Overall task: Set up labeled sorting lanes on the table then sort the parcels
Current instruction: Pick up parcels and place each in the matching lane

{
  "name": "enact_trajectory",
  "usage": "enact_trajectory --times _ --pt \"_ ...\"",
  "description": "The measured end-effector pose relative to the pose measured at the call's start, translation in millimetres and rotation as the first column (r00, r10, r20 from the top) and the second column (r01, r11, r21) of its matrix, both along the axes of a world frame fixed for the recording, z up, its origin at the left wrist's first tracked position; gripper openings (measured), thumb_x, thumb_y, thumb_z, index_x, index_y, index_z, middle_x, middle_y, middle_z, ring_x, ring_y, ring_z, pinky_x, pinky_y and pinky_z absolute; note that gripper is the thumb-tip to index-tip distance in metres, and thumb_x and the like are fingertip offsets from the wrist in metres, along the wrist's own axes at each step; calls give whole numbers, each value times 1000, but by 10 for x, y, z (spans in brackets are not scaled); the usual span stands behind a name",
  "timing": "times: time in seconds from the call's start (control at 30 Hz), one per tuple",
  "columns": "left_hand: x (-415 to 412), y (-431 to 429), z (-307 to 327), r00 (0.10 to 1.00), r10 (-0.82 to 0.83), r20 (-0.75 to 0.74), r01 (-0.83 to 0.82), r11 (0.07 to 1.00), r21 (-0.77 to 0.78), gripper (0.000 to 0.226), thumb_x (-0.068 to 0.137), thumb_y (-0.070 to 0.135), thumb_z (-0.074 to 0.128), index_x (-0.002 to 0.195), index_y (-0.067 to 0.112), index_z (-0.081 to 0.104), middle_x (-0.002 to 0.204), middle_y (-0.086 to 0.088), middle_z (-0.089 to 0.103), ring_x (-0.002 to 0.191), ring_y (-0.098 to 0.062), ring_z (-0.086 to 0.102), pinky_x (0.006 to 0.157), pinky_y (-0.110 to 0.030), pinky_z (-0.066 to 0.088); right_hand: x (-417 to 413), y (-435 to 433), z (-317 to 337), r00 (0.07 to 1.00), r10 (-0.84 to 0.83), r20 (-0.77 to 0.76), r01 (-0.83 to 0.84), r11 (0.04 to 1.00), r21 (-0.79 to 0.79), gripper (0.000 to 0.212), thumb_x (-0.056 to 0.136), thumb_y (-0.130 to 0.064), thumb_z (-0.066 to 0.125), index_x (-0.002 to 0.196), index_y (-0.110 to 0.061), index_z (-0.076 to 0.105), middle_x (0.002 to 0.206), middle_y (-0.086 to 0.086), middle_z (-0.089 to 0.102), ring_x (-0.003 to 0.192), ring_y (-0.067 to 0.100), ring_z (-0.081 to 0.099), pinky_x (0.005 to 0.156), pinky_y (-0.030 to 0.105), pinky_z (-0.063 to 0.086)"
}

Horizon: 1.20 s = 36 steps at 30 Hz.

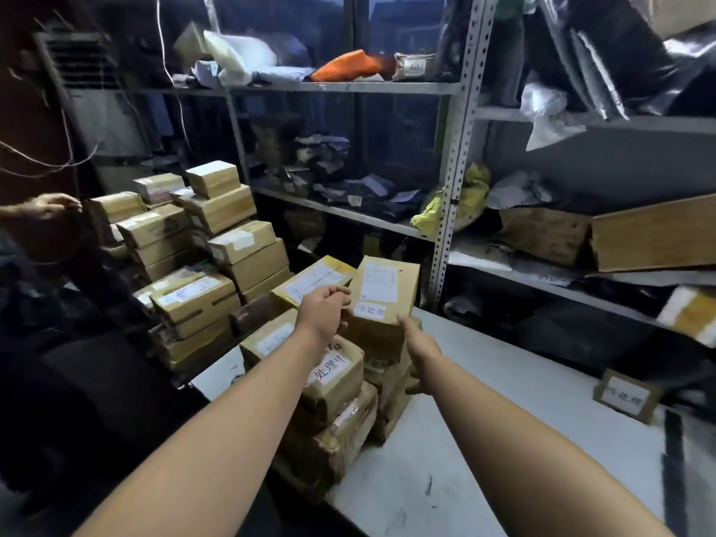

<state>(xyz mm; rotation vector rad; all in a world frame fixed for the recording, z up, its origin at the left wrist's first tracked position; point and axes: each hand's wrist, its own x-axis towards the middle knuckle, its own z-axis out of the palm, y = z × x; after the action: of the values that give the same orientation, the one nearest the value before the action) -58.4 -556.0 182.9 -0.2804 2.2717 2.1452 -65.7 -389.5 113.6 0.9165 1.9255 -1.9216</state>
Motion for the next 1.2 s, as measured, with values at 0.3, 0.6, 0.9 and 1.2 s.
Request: enact_trajectory --times 0.3,0.6,0.9,1.2 --pt "-387 25 -123 995 -30 98 35 998 -49 19 102 16 48 106 14 66 94 -12 66 81 -20 61 73 -31 58 -292 1 -60 1000 -10 16 13 985 -173 58 91 -62 57 129 -18 56 111 11 69 103 27 67 82 35 59" --pt "-365 233 -88 997 -57 61 64 990 -128 20 101 16 49 113 11 65 101 -9 66 90 -19 65 74 -29 58 -138 59 -113 998 -49 -28 42 975 -219 47 91 -54 64 120 -17 64 96 6 75 82 17 74 59 23 56" --pt "-36 598 -67 995 -97 4 96 980 -175 20 102 14 47 110 12 64 96 -8 66 84 -17 63 69 -26 56 397 506 -348 981 -176 -78 155 962 -225 48 86 -54 65 114 -15 66 99 6 73 85 20 65 61 27 51" --pt "565 1525 -177 984 -178 -29 170 970 -175 20 99 24 52 111 14 65 94 -5 66 89 -21 61 73 -37 51 1373 1482 -247 896 -395 -204 326 896 -302 60 79 -67 54 119 -24 64 113 7 72 92 23 66 69 33 52"
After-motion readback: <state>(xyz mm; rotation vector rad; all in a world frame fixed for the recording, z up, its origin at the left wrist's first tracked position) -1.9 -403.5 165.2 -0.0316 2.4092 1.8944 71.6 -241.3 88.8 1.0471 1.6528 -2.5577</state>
